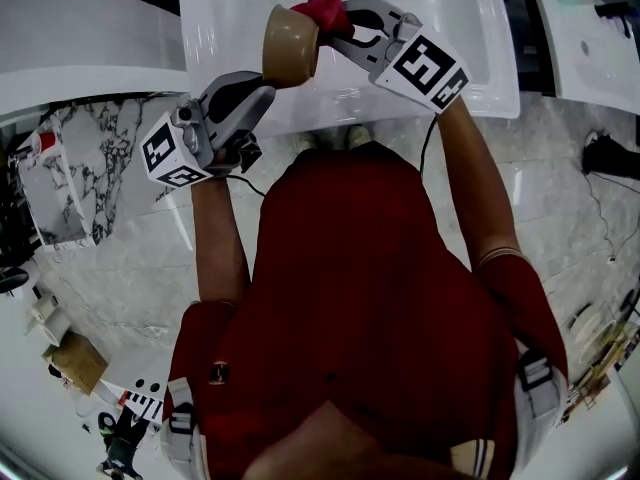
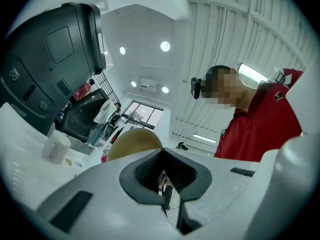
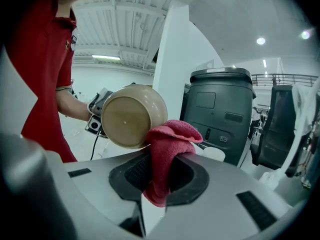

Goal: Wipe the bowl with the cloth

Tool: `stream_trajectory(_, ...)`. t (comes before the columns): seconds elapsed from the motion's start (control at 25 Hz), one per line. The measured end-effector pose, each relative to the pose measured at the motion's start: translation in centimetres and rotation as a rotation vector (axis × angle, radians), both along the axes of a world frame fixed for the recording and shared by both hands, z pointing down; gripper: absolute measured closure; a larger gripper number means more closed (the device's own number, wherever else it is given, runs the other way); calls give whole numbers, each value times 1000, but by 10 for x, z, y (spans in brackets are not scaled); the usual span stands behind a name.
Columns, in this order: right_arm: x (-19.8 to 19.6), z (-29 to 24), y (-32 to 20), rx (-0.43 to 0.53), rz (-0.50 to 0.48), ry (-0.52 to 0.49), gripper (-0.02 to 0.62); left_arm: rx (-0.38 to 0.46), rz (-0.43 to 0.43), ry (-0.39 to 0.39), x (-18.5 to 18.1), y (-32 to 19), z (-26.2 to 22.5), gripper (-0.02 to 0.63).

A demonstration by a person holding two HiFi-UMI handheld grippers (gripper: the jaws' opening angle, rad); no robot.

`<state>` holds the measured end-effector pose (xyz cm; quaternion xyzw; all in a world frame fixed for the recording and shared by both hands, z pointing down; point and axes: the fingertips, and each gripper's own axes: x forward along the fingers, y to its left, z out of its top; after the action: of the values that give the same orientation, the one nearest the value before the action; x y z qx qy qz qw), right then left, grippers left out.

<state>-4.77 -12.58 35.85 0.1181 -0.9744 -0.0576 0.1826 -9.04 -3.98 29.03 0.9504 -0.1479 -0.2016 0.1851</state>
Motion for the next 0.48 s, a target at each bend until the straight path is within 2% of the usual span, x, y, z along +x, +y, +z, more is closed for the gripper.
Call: stream_trajectory(0.48, -7, 23, 16, -77, -4, 12, 545, -2, -104, 43, 2, -11, -8, 592)
